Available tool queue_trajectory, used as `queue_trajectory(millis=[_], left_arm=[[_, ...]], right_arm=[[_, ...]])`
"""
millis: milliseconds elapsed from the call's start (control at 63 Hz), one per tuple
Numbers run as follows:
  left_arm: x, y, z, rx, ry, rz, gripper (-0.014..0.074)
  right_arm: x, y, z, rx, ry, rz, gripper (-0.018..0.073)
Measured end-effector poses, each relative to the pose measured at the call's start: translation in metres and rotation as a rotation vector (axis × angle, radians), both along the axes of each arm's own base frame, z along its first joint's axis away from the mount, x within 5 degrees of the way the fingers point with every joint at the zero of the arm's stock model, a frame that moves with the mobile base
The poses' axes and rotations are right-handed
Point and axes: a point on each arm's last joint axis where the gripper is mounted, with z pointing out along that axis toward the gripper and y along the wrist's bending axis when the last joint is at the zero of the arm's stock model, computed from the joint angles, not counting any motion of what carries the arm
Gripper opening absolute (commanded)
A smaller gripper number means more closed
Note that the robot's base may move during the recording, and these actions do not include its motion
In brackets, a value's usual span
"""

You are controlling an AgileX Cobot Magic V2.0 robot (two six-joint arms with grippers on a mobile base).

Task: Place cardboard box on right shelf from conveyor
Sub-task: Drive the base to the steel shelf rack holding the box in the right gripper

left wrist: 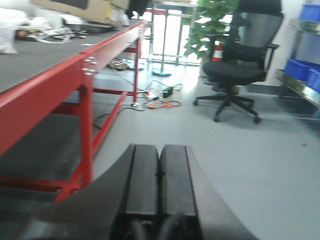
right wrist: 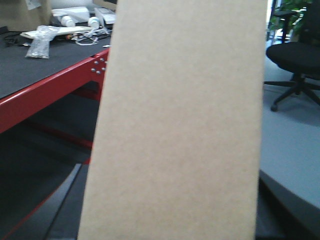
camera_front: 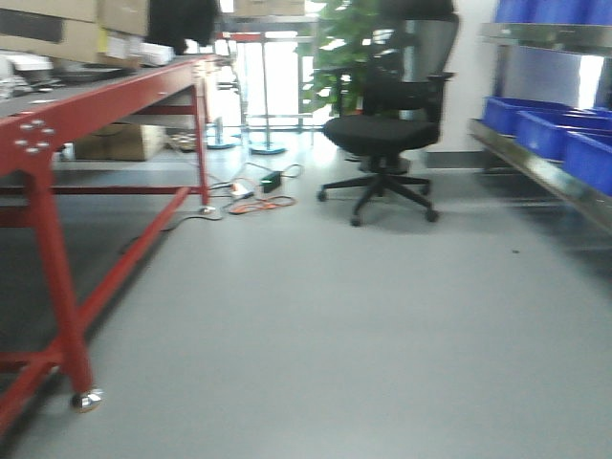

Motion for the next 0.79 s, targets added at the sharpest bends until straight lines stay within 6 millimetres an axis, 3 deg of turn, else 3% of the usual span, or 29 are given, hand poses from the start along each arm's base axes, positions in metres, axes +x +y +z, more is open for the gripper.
queue_trajectory(millis=[793], left_arm=[[0.0, 0.0, 0.0, 0.0, 0.0, 0.0, -0.0119]], right_arm=[[-0.001, -0.0005, 0.0003, 0.002, -0.003, 0.0, 0.0235]])
